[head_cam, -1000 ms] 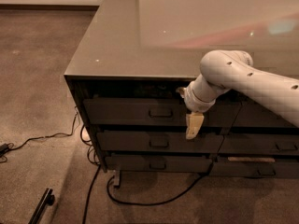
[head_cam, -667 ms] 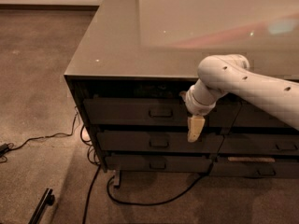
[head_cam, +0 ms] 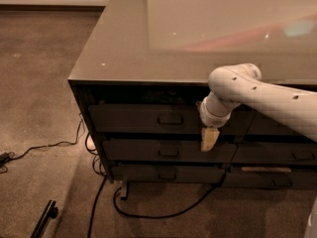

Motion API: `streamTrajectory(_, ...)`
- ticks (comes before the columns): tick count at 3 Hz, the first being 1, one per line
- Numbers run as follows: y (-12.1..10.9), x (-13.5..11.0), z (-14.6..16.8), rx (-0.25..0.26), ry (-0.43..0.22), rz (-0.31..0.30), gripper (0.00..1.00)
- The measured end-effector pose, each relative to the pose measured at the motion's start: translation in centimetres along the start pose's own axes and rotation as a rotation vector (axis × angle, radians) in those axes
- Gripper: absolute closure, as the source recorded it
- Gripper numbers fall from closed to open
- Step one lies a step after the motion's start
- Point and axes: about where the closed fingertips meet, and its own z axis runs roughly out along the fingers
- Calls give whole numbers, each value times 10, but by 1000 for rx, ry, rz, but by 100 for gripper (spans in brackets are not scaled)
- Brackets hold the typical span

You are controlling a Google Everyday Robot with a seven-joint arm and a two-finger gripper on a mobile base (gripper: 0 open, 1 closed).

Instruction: Open top drawer

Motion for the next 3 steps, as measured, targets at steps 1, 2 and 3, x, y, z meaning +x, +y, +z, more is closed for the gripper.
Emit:
streamTrajectory(1,10,-4,-4,-22,2,-32,42)
streamTrajectory(2,36,-12,-25,-49,-22,-81,65)
streamTrajectory(3,52,-16,-42,-64,-29,-88,88)
